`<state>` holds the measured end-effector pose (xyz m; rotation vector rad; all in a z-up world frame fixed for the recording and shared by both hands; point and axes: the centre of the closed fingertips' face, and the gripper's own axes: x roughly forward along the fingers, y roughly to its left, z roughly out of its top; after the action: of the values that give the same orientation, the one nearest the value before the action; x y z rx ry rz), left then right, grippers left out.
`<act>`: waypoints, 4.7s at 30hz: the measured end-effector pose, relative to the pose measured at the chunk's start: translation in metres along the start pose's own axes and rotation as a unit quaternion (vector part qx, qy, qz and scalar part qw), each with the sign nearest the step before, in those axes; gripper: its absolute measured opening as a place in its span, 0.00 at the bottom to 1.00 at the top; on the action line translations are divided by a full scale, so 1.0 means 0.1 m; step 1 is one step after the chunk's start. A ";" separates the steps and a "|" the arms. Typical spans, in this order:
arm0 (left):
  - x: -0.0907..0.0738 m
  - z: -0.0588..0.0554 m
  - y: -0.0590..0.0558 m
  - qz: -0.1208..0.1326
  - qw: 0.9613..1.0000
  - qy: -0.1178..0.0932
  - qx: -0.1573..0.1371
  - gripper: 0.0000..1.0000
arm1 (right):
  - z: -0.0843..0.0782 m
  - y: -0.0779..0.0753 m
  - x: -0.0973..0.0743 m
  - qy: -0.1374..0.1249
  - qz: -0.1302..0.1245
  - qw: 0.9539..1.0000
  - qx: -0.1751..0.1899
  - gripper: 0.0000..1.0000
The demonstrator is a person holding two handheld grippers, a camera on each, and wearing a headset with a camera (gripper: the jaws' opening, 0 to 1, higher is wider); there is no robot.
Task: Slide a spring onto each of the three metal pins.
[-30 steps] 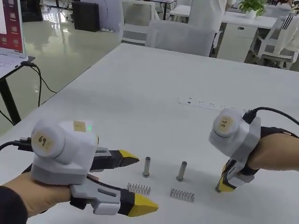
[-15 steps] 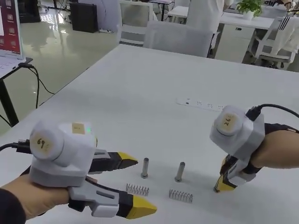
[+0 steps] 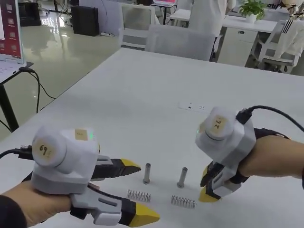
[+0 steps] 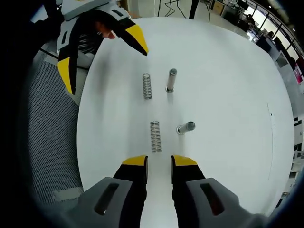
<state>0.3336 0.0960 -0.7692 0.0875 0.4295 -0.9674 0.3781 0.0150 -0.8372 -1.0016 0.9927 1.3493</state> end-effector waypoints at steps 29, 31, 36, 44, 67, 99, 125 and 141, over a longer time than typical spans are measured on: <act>0.04 0.01 -0.10 -0.020 1.000 0.003 0.008 0.52 | 0.04 0.07 0.15 0.004 0.001 1.000 -0.023 0.08; 0.04 0.01 -0.11 -0.022 1.000 0.003 0.010 0.51 | 0.08 0.10 0.08 -0.001 0.007 1.000 -0.023 0.08; 0.06 0.02 -0.13 -0.026 1.000 0.001 0.017 0.48 | 0.17 0.22 -0.11 -0.010 0.022 0.999 -0.029 0.08; 0.06 0.05 -0.16 -0.032 0.999 -0.005 0.028 0.40 | 0.43 0.44 -0.33 -0.026 0.034 0.997 -0.064 0.08; 0.08 0.09 -0.29 -0.054 0.996 -0.017 0.070 0.06 | 0.61 0.63 -0.45 -0.032 0.040 0.992 -0.114 0.08; 0.07 0.10 -0.26 -0.050 0.995 -0.017 0.086 0.03 | 0.98 0.69 -0.80 -0.079 0.009 0.987 -0.139 0.07; 0.06 0.13 -0.28 -0.052 0.994 -0.023 0.093 0.02 | 1.00 0.69 -0.74 -0.089 0.027 0.987 -0.127 0.13; 0.05 0.18 -0.28 -0.052 0.994 -0.034 0.095 0.02 | 1.02 0.71 -0.65 -0.098 0.045 0.988 -0.110 0.09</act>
<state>0.3193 0.0717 -0.7510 0.2050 0.2798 -1.1087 0.3064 0.0926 -0.7452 -0.9746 0.7607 1.6266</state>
